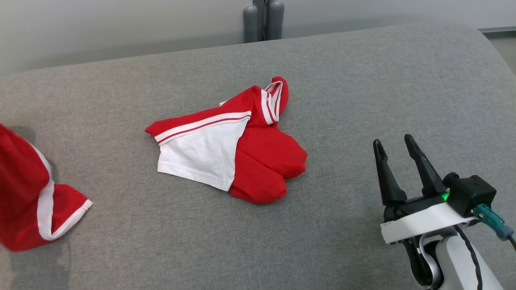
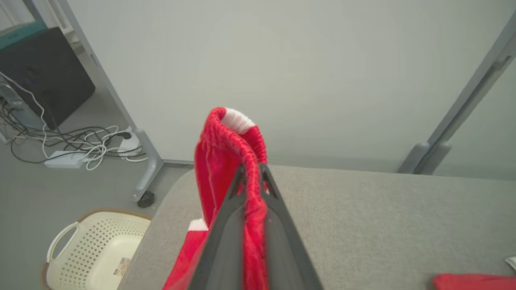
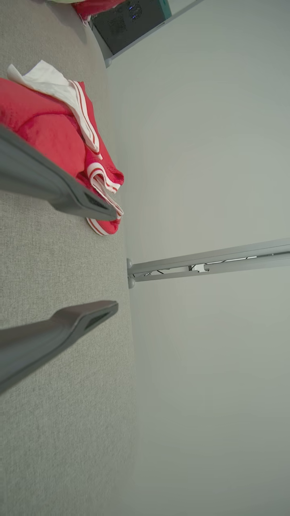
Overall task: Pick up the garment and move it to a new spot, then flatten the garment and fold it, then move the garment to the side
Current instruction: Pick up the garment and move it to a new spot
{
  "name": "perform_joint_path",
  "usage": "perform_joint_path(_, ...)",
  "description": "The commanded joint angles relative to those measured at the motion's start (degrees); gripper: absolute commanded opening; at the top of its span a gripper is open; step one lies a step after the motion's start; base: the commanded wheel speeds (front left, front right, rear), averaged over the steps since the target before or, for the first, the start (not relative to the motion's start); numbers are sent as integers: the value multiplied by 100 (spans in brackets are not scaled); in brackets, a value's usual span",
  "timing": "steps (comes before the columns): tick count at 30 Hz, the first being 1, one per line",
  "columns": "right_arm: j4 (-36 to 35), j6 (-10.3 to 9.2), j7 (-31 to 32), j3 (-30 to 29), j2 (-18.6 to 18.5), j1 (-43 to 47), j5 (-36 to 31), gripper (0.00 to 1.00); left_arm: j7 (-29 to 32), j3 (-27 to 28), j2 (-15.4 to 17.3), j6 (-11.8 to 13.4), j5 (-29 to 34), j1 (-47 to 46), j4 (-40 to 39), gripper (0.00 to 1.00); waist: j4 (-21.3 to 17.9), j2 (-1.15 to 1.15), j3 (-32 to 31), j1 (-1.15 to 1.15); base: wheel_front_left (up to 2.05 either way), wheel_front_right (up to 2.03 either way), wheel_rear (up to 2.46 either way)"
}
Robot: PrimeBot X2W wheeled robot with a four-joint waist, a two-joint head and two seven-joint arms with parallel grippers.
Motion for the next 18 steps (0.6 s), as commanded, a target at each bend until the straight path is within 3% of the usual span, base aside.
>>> perform_joint_path(1, 2, 11, -28, 6, -40, -61, 20, 100, -70, 37, -12, -55, -60, 149, 292, 0, -38, 0, 51, 0, 0, 0, 0)
perform_joint_path(10, 49, 11, -28, 35, -65, -114, 37, 100, -578, 210, -173, -326, -375, 387, 2092, 0, -73, 0, 134, 0, 0, 0, 0)
perform_joint_path(11, 63, 11, -28, 42, -74, -113, 38, 100, -642, 223, -205, -397, -410, 334, 2214, 45, -57, 0, 129, 0, 0, 0, 0)
perform_joint_path(12, 77, 11, -28, 41, -79, -106, 36, 100, -709, 224, -233, -448, -425, 273, 2327, 100, -32, 0, 119, 0, 0, 0, 0)
perform_joint_path(18, 110, 11, -28, 55, -91, -91, 29, 100, -1072, -12, -276, -719, -253, -66, 2717, 100, 148, 0, 8, 0, 0, 0, 0)
